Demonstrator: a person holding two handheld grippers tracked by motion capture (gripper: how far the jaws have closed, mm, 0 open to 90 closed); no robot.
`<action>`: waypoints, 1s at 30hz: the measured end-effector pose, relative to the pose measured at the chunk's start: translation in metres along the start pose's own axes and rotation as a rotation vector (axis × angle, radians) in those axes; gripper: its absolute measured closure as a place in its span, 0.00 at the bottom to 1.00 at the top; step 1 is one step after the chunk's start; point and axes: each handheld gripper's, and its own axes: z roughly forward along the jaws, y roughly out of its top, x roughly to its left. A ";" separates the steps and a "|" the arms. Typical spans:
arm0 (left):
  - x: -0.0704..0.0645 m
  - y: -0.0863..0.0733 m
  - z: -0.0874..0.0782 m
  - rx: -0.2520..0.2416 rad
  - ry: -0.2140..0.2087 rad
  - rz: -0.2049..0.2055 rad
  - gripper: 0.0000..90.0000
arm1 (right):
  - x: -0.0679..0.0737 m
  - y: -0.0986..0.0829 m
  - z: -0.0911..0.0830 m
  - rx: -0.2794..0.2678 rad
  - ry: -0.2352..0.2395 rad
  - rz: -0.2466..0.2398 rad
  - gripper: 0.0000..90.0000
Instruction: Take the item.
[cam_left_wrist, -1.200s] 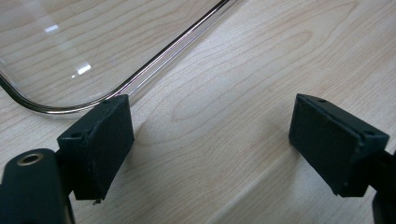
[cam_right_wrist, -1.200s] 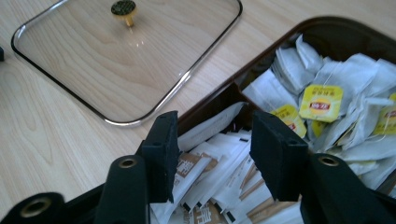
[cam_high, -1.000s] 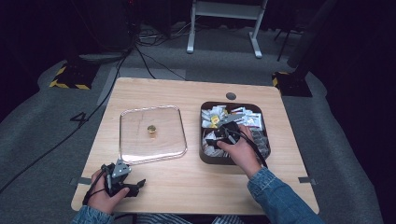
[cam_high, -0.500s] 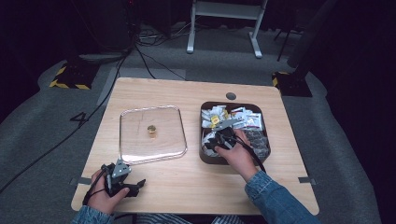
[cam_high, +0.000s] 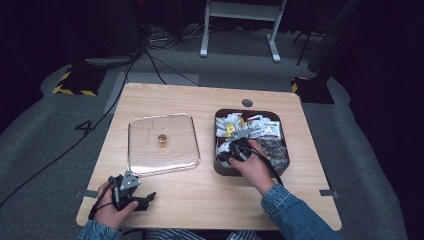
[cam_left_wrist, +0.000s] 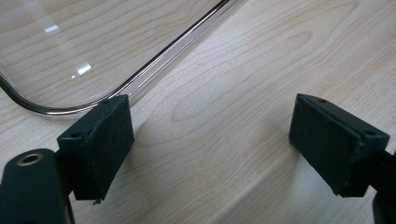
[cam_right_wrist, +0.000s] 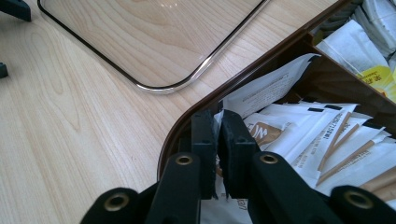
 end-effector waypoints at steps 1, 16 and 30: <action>0.000 0.000 0.000 0.000 0.000 0.000 0.16 | 0.001 0.000 0.000 0.003 -0.005 -0.004 0.97; 0.000 0.000 0.000 0.000 0.000 0.000 0.16 | -0.002 0.007 -0.027 -0.083 -0.022 0.018 0.98; 0.000 0.000 0.000 0.000 -0.001 -0.001 0.16 | -0.001 0.001 -0.077 -0.179 -0.039 0.017 0.98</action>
